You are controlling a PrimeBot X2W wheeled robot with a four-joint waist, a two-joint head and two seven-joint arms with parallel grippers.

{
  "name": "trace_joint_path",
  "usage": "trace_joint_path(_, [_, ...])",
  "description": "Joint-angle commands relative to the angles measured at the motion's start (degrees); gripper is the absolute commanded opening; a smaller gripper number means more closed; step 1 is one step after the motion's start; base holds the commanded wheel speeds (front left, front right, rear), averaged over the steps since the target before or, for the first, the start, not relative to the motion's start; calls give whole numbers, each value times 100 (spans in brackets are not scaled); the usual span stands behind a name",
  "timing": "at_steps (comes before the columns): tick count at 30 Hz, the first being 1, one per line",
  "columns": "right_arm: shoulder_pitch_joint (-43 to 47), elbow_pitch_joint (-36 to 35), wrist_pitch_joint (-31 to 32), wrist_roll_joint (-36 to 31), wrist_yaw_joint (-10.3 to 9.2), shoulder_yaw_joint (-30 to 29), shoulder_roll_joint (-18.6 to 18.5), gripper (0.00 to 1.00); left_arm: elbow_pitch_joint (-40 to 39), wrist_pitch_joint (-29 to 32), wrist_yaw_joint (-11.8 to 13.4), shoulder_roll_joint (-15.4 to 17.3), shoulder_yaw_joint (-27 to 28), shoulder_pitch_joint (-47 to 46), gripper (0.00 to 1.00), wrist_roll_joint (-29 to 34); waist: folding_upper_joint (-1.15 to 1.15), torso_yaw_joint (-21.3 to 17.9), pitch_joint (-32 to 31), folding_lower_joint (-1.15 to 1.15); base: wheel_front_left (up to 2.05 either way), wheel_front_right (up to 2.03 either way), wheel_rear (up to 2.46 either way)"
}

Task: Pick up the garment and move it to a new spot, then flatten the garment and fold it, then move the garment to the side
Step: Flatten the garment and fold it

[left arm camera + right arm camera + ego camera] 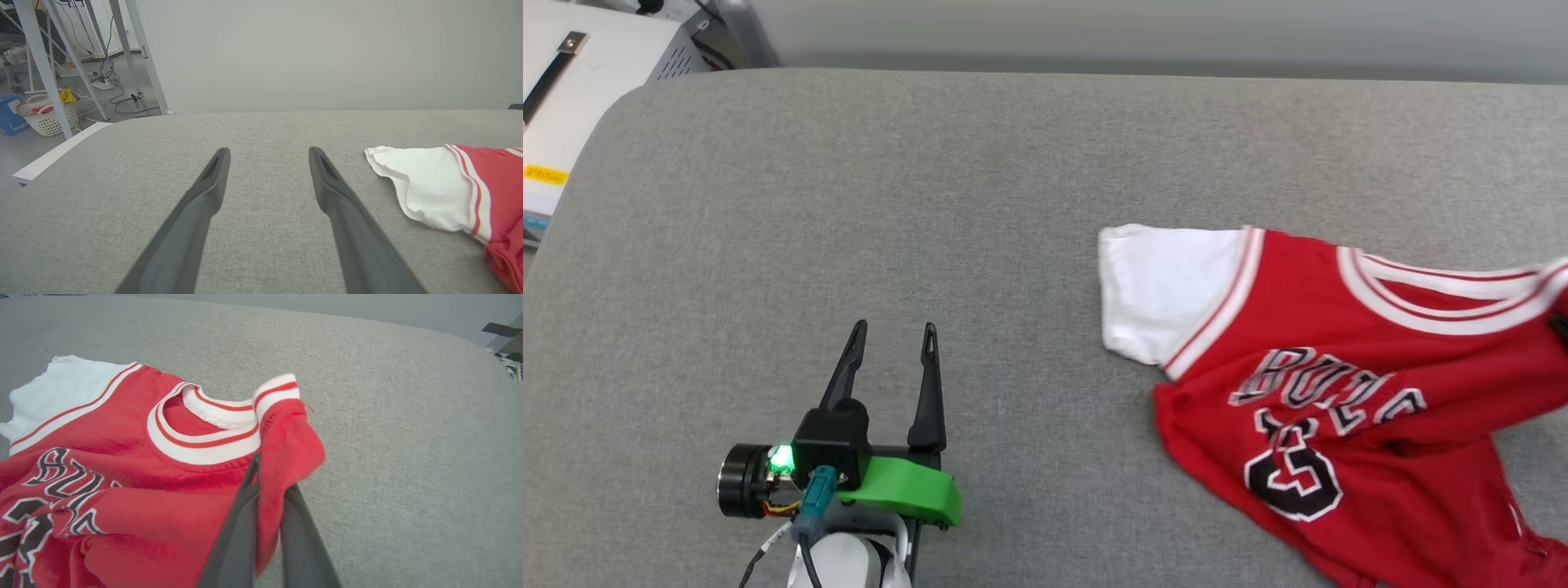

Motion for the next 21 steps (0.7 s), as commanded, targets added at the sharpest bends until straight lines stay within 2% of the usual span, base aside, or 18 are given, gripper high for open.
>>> trace_joint_path(1, [203, 7, -53, 30, -3, -263, -92, 0, -12, -34, -15, -22, -4, 68, 100, 47, 0, -62, -57, 0, 0, 0, 0])
trace_joint_path(7, [808, 4, 55, -35, -3, -1393, -222, 0, -11, -34, -17, -22, -61, 66, 100, 34, 0, -36, -52, 0, 0, 0, 0])
trace_joint_path(12, [787, -114, 527, -357, -3, -2097, -160, 0, -20, -34, -37, -22, -107, -13, 100, 11, 0, 69, 91, 0, 0, 0, 0])
trace_joint_path(15, [509, -109, 913, -741, -3, -2305, -50, 0, -17, -34, -46, -22, -152, -107, 100, -20, 0, 168, 224, 0, 0, 0, 0])
trace_joint_path(21, [-536, 186, 1697, -1507, -3, -2241, 545, 0, -22, -34, -10, -22, -249, -302, 100, -91, 0, 403, 523, 0, 0, 0, 0])
